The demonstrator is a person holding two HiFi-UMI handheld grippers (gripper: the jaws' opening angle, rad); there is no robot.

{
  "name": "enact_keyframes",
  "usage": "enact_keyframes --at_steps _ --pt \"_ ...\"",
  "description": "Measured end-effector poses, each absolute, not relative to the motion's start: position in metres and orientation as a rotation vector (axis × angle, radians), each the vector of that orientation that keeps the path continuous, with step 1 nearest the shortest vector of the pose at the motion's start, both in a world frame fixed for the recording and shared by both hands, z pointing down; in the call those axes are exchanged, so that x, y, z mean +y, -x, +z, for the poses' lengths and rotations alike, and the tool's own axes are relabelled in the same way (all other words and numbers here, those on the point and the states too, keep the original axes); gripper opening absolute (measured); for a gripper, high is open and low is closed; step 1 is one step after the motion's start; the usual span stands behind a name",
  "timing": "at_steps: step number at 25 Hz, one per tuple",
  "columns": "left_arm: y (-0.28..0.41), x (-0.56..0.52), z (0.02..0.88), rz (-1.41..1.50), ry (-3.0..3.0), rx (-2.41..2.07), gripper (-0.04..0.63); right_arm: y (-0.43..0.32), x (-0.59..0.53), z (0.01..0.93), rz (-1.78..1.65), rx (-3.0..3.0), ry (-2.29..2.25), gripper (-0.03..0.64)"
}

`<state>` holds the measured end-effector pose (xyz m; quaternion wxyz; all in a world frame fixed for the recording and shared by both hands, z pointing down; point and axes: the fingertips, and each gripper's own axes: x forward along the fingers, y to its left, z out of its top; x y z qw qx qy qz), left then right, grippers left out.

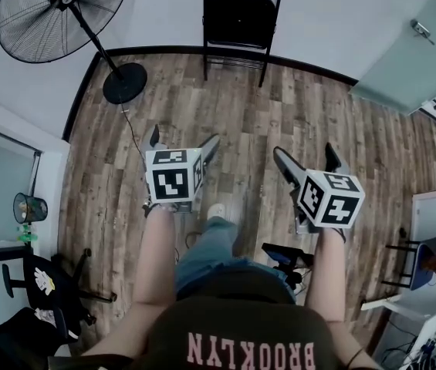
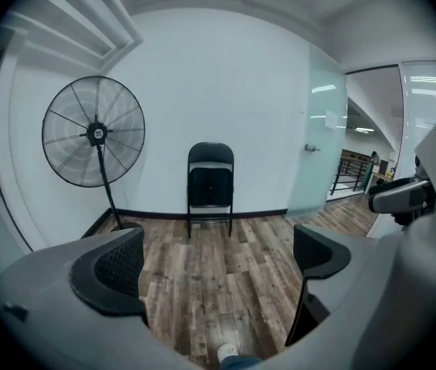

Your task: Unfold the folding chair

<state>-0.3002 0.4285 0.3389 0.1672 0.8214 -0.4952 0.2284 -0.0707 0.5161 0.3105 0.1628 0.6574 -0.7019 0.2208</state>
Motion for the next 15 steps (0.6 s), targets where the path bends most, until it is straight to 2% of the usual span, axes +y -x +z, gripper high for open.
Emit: enact_keyframes --at_steps 15 --pt "0.33 0.309 0.324 0.512 -2.375 -1.384 0.571 0.075 0.413 0.298 0.548 -1.883 -1.999 0.523"
